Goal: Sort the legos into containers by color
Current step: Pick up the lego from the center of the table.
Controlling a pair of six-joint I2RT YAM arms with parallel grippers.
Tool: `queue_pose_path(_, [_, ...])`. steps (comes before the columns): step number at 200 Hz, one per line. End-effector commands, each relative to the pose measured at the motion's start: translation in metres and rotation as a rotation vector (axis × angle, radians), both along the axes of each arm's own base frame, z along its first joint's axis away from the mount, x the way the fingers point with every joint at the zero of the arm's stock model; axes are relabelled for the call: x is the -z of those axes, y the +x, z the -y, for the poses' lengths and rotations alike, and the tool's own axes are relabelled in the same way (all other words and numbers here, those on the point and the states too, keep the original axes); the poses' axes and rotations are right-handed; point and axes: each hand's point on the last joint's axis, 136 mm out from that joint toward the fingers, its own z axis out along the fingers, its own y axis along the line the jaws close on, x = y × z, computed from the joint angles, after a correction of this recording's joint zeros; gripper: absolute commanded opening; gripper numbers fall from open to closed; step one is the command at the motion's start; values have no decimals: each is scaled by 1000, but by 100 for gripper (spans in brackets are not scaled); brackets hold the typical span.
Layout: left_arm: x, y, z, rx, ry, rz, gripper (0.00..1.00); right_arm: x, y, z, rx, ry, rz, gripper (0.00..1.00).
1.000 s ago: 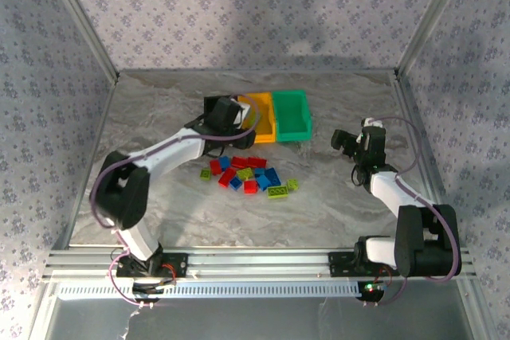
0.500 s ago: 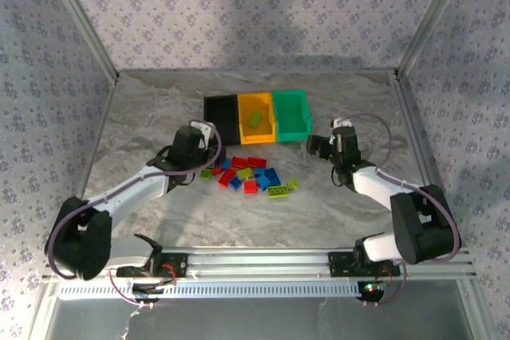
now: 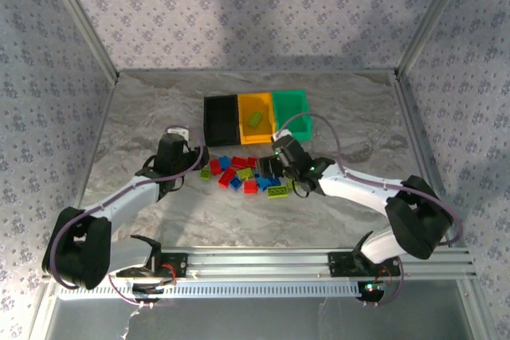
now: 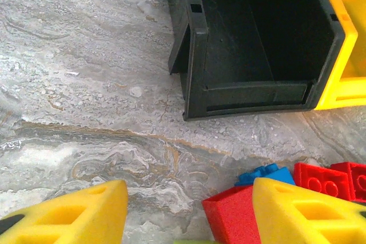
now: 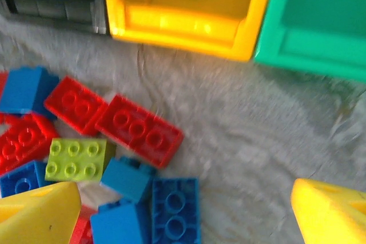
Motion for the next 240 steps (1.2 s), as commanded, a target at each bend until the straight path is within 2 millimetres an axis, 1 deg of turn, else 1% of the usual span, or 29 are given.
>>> queue_pose_path(1, [-13, 3, 2, -13, -51, 48, 59, -2, -4, -8, 55, -27, -34, 96])
queue_pose_path(27, [-12, 3, -5, -42, -39, 46, 59, -7, -6, -44, -15, -39, -32, 94])
queue_pose_path(44, [-11, 2, -8, -58, -45, 40, 59, -4, -6, -65, -60, -56, -54, 93])
queue_pose_path(67, [-10, 2, -8, -56, -53, 36, 59, 2, -7, -84, -82, -89, -69, 91])
queue_pose_path(76, [-10, 2, -9, -59, -50, 36, 59, 12, -12, -85, -91, -114, -89, 90])
queue_pose_path(78, [-11, 2, -9, -60, -50, 37, 59, 3, -8, -91, -92, -97, -77, 90])
queue_pose_path(83, [-11, 2, -10, -63, -48, 37, 59, 2, -8, -95, -94, -100, -83, 89])
queue_pose_path(102, [-11, 2, -11, -67, -47, 32, 59, 14, -10, -92, -82, -155, -111, 85])
queue_pose_path(129, [-12, 2, -11, -68, -48, 35, 59, 22, -2, -70, 13, -223, -157, 80])
queue_pose_path(152, [-11, 2, -10, -65, -53, 30, 59, 23, 8, -56, 68, -214, -184, 77])
queue_pose_path(169, [-10, 2, -10, -65, -52, 28, 59, 30, 14, -49, 94, -187, -221, 76])
queue_pose_path(202, [-10, 3, -10, -63, -54, 28, 59, 38, 26, -47, 101, -148, -262, 75])
queue_pose_path(224, [-9, 3, -10, -65, -50, 28, 59, 47, 29, -52, 89, -148, -298, 75])
queue_pose_path(240, [-9, 2, -10, -67, -52, 25, 59, 49, 30, -60, 68, -142, -308, 76])
